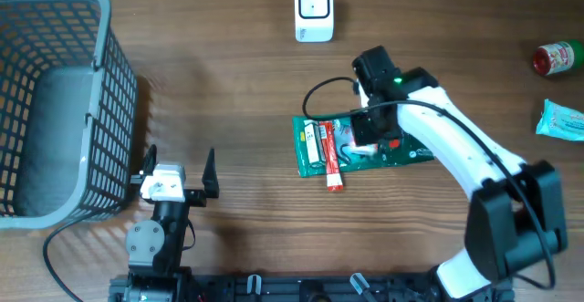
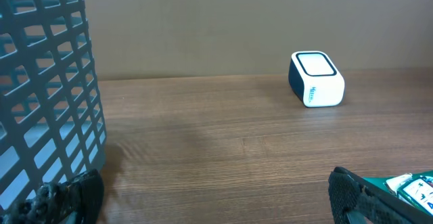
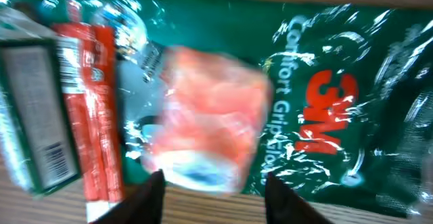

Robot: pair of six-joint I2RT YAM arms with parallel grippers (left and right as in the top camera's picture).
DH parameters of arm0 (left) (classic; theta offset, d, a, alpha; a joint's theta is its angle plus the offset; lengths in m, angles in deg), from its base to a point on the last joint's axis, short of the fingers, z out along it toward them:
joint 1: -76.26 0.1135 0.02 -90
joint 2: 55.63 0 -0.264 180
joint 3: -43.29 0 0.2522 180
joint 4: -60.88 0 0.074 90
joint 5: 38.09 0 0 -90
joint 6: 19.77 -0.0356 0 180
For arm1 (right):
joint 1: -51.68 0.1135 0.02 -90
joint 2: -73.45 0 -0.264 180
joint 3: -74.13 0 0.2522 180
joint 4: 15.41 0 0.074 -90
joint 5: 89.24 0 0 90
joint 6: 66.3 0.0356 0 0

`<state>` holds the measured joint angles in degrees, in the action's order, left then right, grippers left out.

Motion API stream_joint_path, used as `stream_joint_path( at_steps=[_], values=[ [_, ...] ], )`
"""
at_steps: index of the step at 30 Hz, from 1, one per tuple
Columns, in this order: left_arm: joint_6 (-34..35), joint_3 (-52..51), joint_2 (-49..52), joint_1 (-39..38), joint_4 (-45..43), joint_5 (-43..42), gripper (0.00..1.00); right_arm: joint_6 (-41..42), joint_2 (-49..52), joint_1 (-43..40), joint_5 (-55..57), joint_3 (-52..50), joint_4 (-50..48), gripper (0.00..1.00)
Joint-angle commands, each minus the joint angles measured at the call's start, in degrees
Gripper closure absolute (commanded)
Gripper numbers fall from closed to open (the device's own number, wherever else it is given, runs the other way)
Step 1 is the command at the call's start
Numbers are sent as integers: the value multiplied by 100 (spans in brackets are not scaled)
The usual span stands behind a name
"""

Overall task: Scan the item barcode
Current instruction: 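Lift the orange-white packet and hold it up to the scanner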

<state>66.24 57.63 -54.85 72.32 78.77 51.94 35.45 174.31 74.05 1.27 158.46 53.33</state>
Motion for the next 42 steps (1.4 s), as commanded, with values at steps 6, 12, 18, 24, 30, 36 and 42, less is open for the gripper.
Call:
stream_joint_path(
  at_steps=[6, 12, 18, 24, 30, 36, 42],
  values=[
    [33, -26, -50, 22, 17, -87, 0, 236, 125, 26, -210, 46, -103, 0],
    [33, -26, -50, 20, 17, -87, 0, 385, 138, -68, -476, 20, -984, 48],
    [33, -26, -50, 22, 17, -87, 0, 494, 483, -409, -1010, 20, -1156, 55],
    [33, -26, -50, 22, 17, -87, 0, 343, 1294, -431, -1456, 20, -1255, 77],
    [33, -26, -50, 22, 17, -87, 0, 247, 1012, -603, -2485, 551, -697, 96],
    [33, -26, -50, 22, 17, -87, 0, -638, 433, -1008, -6142, 710, -85, 95],
    [33, -26, -50, 22, 17, -87, 0, -1825, 433, -1001, -6857, 699, 949, 95]
  ],
)
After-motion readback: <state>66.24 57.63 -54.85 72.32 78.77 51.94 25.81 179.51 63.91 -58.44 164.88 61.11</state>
